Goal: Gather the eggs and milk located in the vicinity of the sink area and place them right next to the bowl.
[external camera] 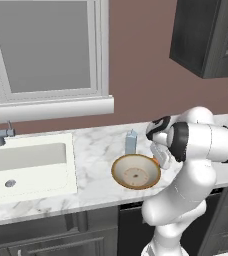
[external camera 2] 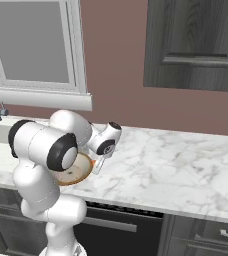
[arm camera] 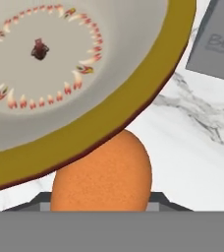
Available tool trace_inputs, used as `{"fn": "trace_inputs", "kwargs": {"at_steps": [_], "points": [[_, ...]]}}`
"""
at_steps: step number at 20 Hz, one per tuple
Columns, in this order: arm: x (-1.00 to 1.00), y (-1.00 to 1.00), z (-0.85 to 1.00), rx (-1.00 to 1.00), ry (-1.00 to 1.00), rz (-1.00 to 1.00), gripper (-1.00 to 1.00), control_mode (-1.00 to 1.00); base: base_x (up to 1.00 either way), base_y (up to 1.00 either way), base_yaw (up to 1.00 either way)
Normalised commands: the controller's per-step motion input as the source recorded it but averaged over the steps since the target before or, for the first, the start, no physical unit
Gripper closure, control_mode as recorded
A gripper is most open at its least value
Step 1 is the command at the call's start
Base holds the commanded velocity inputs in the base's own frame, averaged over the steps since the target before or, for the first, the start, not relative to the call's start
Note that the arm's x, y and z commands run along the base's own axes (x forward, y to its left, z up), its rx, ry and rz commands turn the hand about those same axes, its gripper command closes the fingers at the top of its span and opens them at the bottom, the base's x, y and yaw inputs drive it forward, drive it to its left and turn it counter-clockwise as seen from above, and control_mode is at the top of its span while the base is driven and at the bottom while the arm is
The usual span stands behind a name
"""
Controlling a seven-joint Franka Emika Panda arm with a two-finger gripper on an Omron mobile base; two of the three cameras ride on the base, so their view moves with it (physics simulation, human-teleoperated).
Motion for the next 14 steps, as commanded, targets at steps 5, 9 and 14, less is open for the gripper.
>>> {"fn": "trace_inputs", "kwargs": {"at_steps": [5,9,14], "points": [[-0.22,0.07,-0.07,0.0,-0.02,0.06,1.0,-1.0,0.0,0.0,0.0],[-0.21,0.0,-0.03,0.0,-0.03,0.04,1.0,-1.0,0.0,0.0,0.0],[-0.18,0.0,0.0,0.0,-0.04,0.02,-1.0,-1.0,0.0,0.0,0.0]]}}
